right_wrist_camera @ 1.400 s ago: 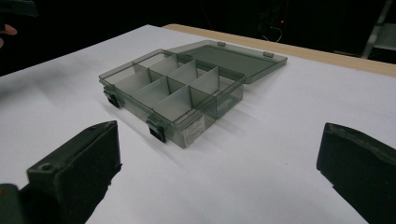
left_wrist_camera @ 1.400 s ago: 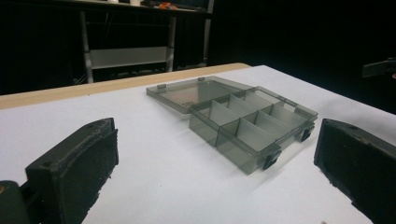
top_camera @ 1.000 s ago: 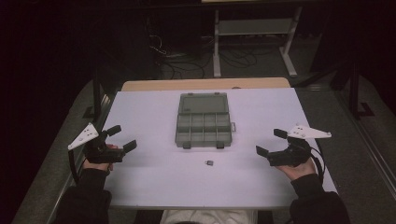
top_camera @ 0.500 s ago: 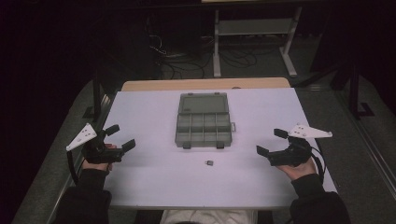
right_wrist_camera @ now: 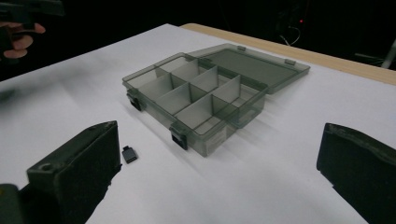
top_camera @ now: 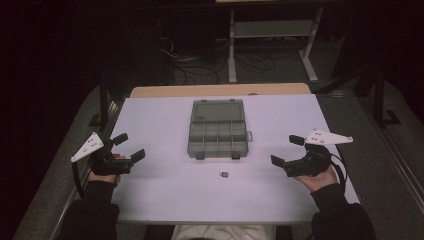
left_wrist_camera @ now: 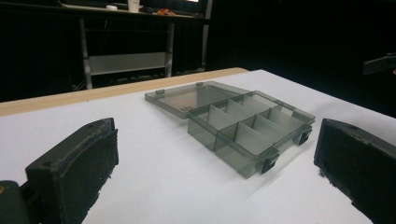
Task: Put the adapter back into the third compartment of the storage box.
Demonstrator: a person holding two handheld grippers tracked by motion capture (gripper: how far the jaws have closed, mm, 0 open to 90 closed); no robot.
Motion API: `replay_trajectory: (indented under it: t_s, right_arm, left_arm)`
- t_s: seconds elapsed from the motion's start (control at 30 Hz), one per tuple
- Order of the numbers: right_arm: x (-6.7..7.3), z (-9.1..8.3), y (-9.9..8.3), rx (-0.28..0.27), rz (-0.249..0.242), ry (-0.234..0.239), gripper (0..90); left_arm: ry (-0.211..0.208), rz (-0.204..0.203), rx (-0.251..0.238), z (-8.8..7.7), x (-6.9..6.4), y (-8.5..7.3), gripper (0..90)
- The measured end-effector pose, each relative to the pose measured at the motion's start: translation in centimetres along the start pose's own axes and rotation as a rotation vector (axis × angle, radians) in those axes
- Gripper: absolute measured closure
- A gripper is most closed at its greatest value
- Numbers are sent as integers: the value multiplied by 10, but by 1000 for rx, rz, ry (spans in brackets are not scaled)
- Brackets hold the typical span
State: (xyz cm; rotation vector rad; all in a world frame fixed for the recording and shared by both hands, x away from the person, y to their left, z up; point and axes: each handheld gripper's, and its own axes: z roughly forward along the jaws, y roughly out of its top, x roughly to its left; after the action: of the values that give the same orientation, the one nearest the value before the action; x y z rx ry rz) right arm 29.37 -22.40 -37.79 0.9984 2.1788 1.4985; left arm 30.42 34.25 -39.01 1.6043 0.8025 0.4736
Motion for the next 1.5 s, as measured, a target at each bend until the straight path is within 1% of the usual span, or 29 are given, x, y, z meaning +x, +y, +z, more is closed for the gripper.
replay_trajectory:
  t_s: [0.03,0.07,0.2,0.33,0.5,0.7,0.87,1.2,1.37,1.5]
  right_arm:
    - [0,0,0,0,0,0,0]
    - [4,2,6,11,-15,8,0]
    - [10,4,14,36,-35,25,0]
    - [14,9,20,49,-54,48,0]
    - [22,17,26,79,-84,76,0]
    - [25,24,28,93,-87,100,0]
    - [26,30,29,111,-90,114,0]
    - [35,47,30,176,-121,151,0]
    - [37,55,32,190,-132,161,0]
    - [40,62,34,205,-139,176,0]
  left_arm:
    - [1,4,4,0,0,0,0]
    - [1,5,5,0,0,0,0]
    - [0,5,4,0,0,0,0]
    - [0,1,0,0,0,0,0]
    - [-2,2,0,0,0,0,0]
    - [-7,-1,1,0,0,0,0]
    - [-11,-17,-6,-1,1,-1,0]
    - [-16,-9,-5,0,0,-1,0]
    - [-18,-6,-3,0,0,-1,0]
    - [-11,-6,-7,-1,0,-1,0]
